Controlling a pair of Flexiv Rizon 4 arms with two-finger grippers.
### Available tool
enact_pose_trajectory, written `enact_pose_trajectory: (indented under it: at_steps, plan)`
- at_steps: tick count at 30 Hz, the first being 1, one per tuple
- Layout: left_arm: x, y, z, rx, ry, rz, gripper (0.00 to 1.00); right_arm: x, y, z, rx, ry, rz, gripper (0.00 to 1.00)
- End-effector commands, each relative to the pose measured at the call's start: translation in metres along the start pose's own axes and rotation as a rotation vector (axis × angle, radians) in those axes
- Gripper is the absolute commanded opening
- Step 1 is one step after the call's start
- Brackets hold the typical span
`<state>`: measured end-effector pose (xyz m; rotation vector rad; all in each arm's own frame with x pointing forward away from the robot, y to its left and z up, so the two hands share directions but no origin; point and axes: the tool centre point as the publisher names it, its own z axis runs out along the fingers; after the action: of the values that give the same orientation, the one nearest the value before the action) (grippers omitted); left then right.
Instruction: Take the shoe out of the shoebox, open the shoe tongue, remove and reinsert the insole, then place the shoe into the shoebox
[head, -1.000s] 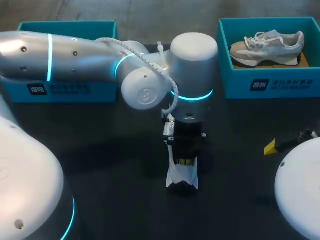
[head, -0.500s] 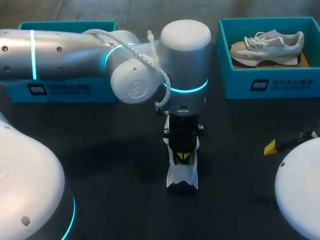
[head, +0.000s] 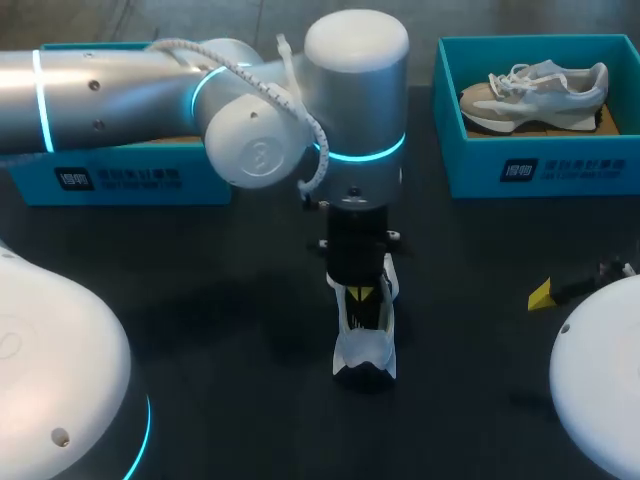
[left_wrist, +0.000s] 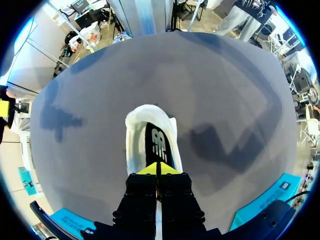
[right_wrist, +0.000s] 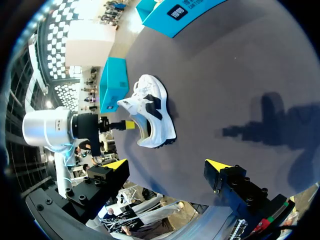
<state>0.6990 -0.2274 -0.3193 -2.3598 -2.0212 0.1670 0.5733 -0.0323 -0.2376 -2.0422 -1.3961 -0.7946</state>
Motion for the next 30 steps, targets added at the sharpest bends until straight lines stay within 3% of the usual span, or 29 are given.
enact_pose_trajectory:
  at_steps: [1,24,30]
  plan:
    - [-0.002,0.007,0.004,0.004,0.009,0.004,0.0,0.001,-0.007,-0.003,-0.009,-0.005,0.002,1.0]
    - [-0.008,0.017,0.041,0.019,0.017,0.017,0.0,0.001,-0.007,-0.003,-0.009,-0.005,0.002,1.0]
    - [-0.009,0.023,0.047,0.028,0.031,0.015,0.22,0.001,-0.007,-0.003,-0.009,-0.005,0.002,1.0]
